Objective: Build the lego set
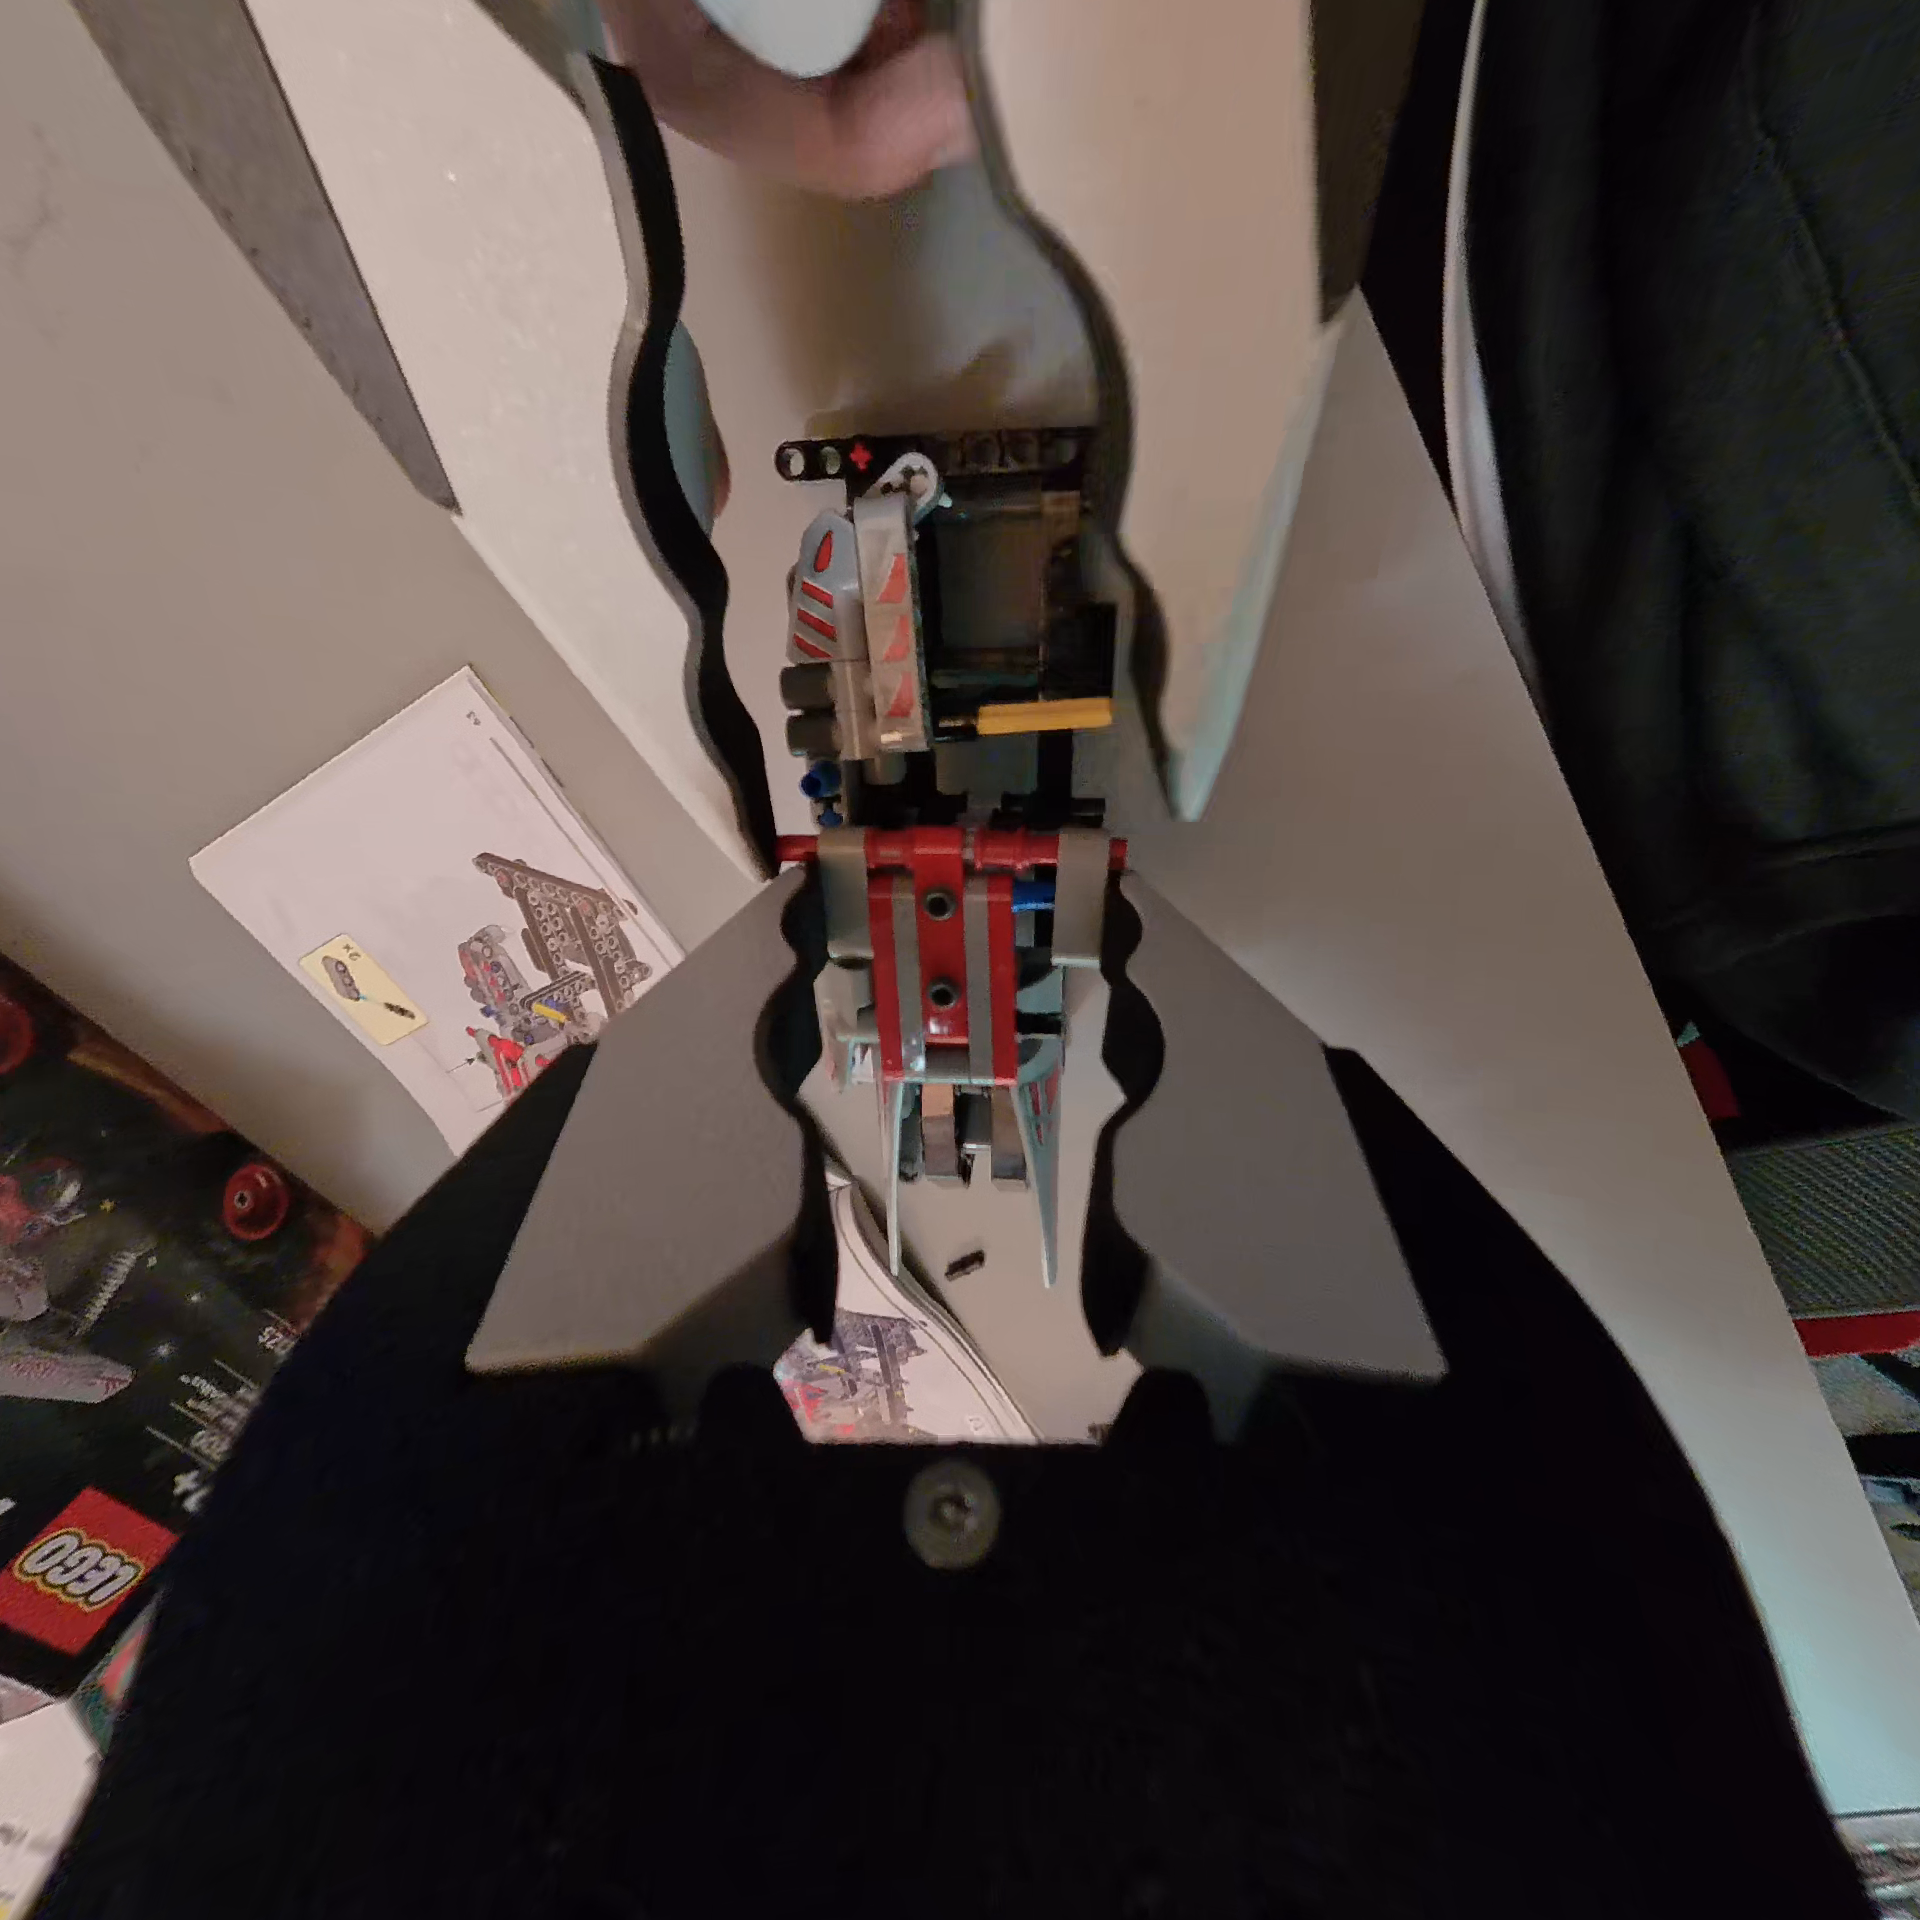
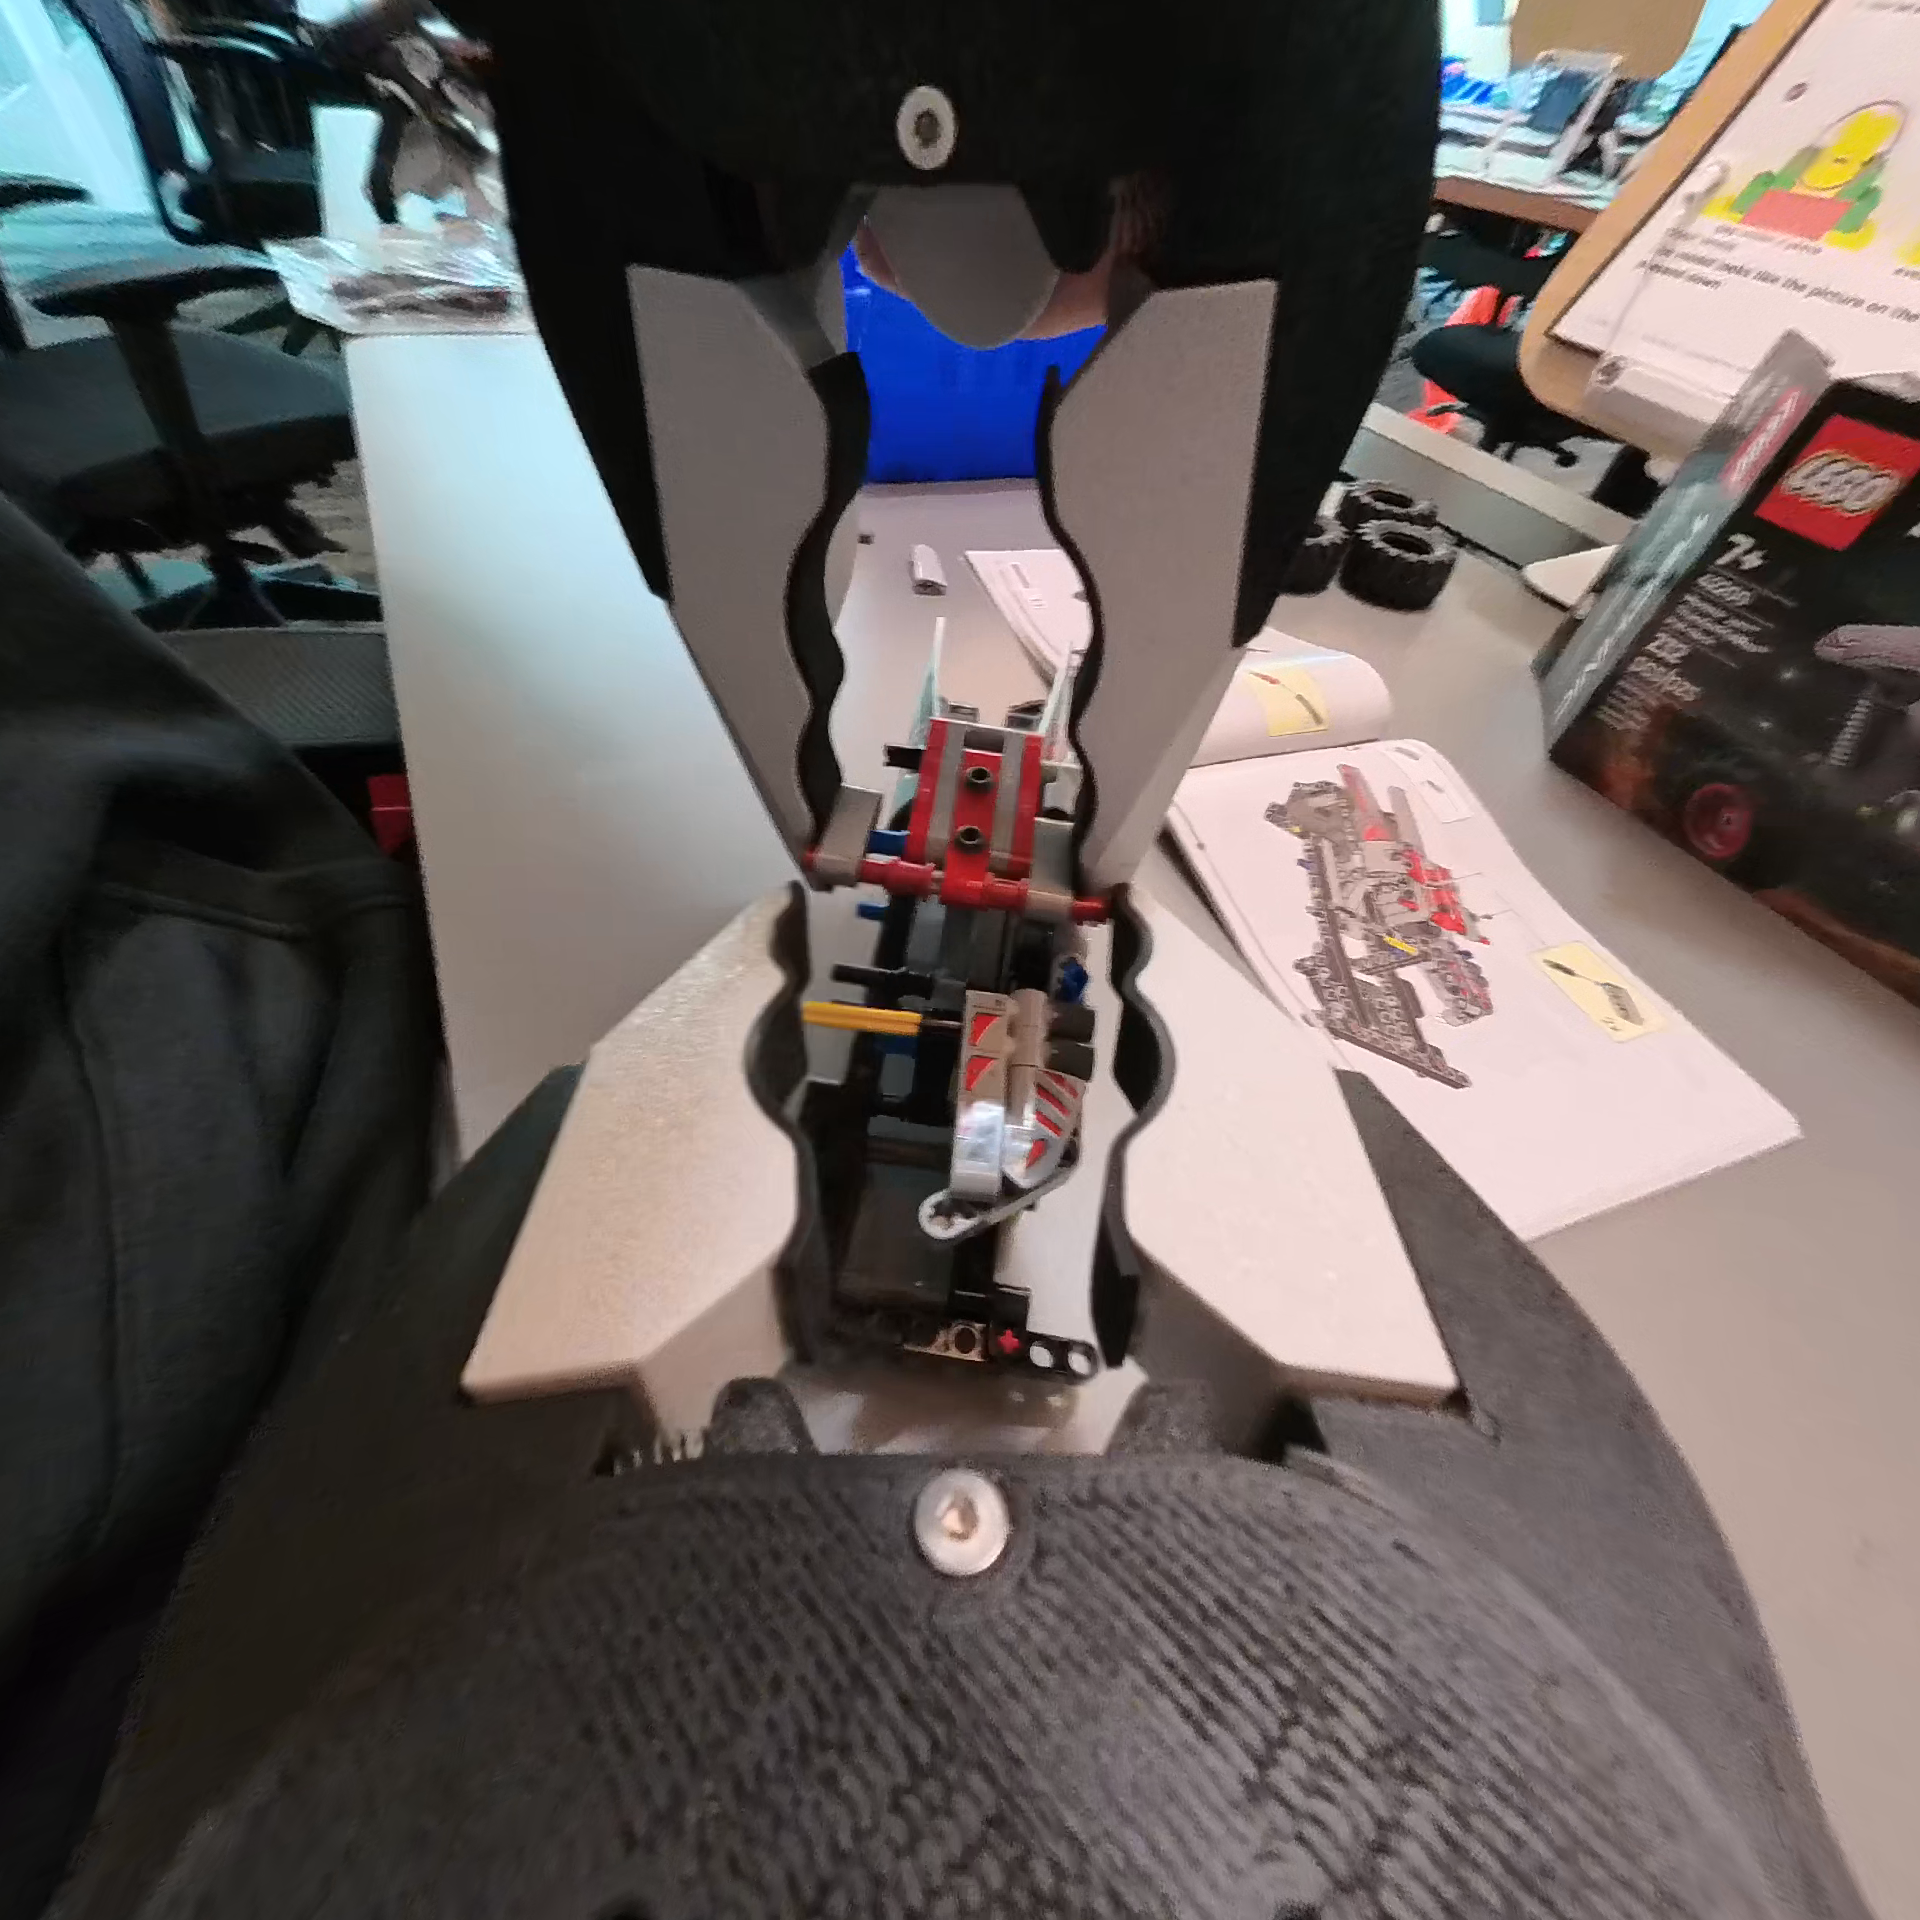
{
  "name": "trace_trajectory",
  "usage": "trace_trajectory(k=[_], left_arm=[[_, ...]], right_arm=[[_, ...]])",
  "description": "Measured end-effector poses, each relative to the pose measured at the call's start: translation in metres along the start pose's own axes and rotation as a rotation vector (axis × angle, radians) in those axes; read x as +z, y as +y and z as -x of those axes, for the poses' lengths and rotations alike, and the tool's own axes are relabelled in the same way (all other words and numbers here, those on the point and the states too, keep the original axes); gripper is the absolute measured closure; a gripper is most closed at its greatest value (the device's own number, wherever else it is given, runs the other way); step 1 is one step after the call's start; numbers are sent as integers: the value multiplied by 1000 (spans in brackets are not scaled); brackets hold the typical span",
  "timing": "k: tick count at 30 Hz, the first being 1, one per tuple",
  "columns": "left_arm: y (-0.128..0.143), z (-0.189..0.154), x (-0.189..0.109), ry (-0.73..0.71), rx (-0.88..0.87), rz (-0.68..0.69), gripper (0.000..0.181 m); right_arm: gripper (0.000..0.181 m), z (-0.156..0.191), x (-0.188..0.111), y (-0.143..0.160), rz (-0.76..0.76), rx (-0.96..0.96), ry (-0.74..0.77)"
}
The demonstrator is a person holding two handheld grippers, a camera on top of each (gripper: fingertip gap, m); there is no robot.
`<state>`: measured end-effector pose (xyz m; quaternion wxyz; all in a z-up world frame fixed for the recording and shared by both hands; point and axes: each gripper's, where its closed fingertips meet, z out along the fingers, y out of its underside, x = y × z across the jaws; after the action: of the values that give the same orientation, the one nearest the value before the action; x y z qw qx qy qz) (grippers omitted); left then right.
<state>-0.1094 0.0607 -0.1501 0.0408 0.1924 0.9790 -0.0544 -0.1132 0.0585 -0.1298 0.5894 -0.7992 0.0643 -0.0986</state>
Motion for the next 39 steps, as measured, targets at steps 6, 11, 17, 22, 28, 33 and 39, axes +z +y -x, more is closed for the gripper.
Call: trace_trajectory(k=[6, 11, 17, 22, 28, 33, 39], left_arm=[[-1, -1, 0, 0, -1, -13, 131], [-1, -1, 0, 2, -4, -24, 131], [-1, 0, 0, 4, -9, -32, 131], [-1, 1, 0, 5, -10, -28, 131], [0, 1, 0, 9, -11, -28, 131], [-1, 2, 0, 15, -11, -34, 131], [0, 1, 0, 12, -3, -35, 131]], right_arm=[[125, 0, -1, -1, -21, 15, -12], [129, -1, -2, -1, -73, 14, -25], [129, -2, -2, -3, -124, 39, -39], [129, -3, -2, -3, -129, 39, -35], [129, -4, -3, -4, -141, 21, -18], [129, -4, -3, -5, -148, 11, -11], [130, -4, -4, -8, -168, -15, -5]])
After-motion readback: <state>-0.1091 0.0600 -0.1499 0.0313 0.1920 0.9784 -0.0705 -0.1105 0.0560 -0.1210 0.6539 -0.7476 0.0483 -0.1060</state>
